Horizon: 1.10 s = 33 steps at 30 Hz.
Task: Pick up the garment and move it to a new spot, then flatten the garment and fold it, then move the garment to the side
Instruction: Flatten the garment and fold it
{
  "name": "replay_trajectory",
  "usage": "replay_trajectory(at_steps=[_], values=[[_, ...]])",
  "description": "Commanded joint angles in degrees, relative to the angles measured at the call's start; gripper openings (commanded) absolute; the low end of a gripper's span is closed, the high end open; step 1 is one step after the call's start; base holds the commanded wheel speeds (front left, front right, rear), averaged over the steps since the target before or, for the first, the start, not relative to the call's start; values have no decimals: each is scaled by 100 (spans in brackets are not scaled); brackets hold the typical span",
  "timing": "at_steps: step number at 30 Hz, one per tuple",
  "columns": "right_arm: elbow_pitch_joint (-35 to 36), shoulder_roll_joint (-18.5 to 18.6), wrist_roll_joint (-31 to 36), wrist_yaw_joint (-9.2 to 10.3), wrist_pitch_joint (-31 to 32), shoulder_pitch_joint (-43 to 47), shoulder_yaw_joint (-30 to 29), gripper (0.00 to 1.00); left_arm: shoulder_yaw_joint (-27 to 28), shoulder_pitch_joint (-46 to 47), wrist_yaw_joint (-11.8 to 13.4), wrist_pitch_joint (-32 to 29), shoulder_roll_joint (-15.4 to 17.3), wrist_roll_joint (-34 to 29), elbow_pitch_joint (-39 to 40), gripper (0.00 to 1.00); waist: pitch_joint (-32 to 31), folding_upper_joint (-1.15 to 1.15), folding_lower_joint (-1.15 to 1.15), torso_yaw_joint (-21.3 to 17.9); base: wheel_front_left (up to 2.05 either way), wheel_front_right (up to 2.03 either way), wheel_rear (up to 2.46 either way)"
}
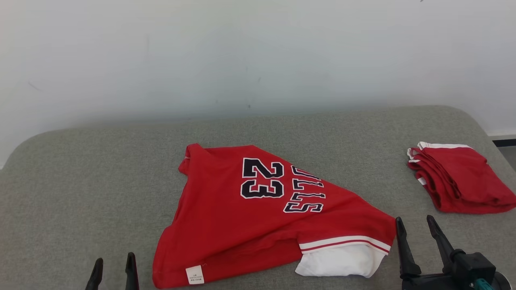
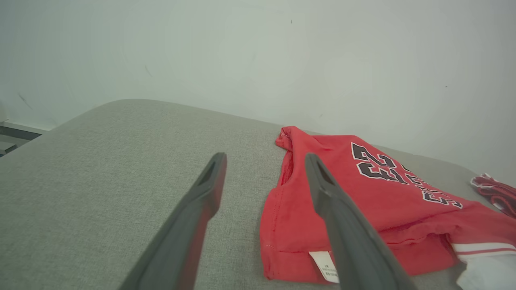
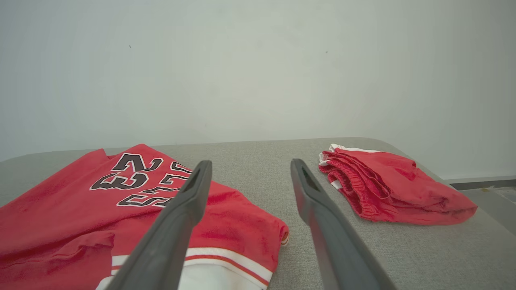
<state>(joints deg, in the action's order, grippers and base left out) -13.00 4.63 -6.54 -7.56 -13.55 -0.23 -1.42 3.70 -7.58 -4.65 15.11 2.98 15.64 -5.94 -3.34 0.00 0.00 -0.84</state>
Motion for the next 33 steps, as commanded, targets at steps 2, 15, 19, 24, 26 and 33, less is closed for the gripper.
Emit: replay_trajectory(at_steps=[2, 15, 19, 24, 26, 33], values=[[98, 59, -31, 17, 34, 69, 41, 100, 41, 12, -34, 3, -8, -109, 15, 100, -28, 0, 0, -65, 0, 0, 0], [233, 117, -92, 17, 172, 152, 151, 100, 37, 30, -72, 3, -11, -163, -2, 100, -69, 0, 0, -149, 0, 0, 0], [242, 104, -100, 17, 180, 156, 139, 100, -7, -21, -60, 4, -10, -151, -21, 100, -59, 0, 0, -152, 0, 0, 0], [146, 63, -163, 17, 306, 159, 94, 100, -45, -23, -53, 3, -10, -152, -23, 100, -36, 0, 0, -137, 0, 0, 0], [22, 58, -199, 17, 499, 106, 47, 100, -56, -7, -57, 3, -11, -159, -12, 100, -10, 0, 0, -131, 0, 0, 0], [-825, 23, -327, 17, 1227, -388, -141, 100, -105, 89, -76, 3, -9, -208, 20, 100, 153, 0, 0, -74, 0, 0, 0]])
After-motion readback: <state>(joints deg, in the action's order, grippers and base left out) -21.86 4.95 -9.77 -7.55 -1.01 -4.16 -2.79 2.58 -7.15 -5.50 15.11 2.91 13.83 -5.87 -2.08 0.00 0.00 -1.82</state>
